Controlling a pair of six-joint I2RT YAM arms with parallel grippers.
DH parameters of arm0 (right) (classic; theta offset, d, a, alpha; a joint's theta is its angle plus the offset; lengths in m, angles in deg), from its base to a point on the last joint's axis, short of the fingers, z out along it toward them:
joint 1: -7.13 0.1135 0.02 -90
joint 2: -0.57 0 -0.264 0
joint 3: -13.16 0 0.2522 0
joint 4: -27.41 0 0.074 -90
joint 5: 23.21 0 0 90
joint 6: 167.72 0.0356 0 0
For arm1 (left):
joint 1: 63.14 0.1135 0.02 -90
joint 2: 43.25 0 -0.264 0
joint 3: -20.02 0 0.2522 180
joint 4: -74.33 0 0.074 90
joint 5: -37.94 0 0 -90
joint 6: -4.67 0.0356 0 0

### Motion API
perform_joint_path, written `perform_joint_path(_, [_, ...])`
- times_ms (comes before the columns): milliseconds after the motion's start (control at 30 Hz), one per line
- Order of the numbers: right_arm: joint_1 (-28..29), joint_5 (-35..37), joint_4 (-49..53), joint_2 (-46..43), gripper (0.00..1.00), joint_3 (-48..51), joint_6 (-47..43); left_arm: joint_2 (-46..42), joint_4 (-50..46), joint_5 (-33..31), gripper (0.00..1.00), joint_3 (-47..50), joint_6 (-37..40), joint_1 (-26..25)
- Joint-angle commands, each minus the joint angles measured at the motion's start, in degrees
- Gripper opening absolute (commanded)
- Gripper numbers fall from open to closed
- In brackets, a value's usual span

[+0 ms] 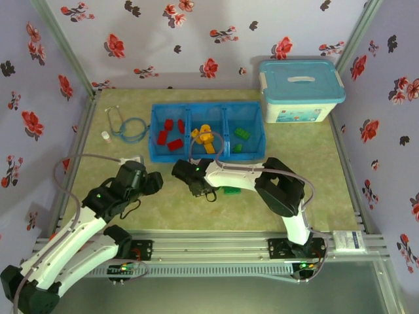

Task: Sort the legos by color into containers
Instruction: Pick up the lego from the center of the table, then place the lego in the container.

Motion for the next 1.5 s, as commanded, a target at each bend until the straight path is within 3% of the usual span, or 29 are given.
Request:
perform_joint_path(0, [0.72, 3.66, 3.99, -5.69, 0.20, -4.23, -0.64, -1.22, -2.20, -1.66, 0.65, -0.66, -0.52, -0.39])
perform_joint_path(200, [-0.75, 5.09, 6.68, -4.29, 0.21, -14.31, -6.04, -2.92, -3.92, -1.74, 0.65, -1.74, -0.51, -0.38])
perform_joint_path(500, [-6.98, -3.64, 8.43, 8.21, 0.21, -35.75, -13.19, -6.37, -6.84, -1.74, 0.65, -2.68, -1.56, -0.64])
perform_joint_path(767, [-10.00, -6.02, 12.21, 20.58, 0.22, -53.96, -15.63, -8.05, -8.20, -1.74, 0.65, -2.88, -2.13, -0.91])
perform_joint_path(1133, [-12.14, -6.55, 8.76, 25.35, 0.26, -57.59, -15.13, -8.10, -8.08, -1.74, 0.65, -2.65, -1.82, -0.95])
perform_joint_path(1233, [-12.33, -6.68, 8.46, 26.10, 0.35, -58.68, -15.05, -7.87, -8.04, -1.74, 0.65, -2.69, -1.87, -0.95])
perform_joint_path(1300, [-12.40, -6.33, 8.75, 26.37, 0.54, -59.94, -15.18, -7.66, -7.92, -1.68, 0.65, -2.69, -1.74, -0.99])
perform_joint_path(1333, [-12.41, -6.13, 8.93, 26.34, 0.59, -60.49, -15.14, -7.51, -7.86, -1.59, 0.65, -2.80, -1.76, -0.99])
perform_joint_path(1467, [-12.35, -6.41, 10.29, 25.39, 0.63, -62.68, -15.31, -5.72, -7.97, -1.28, 0.65, -3.06, -1.20, -1.23])
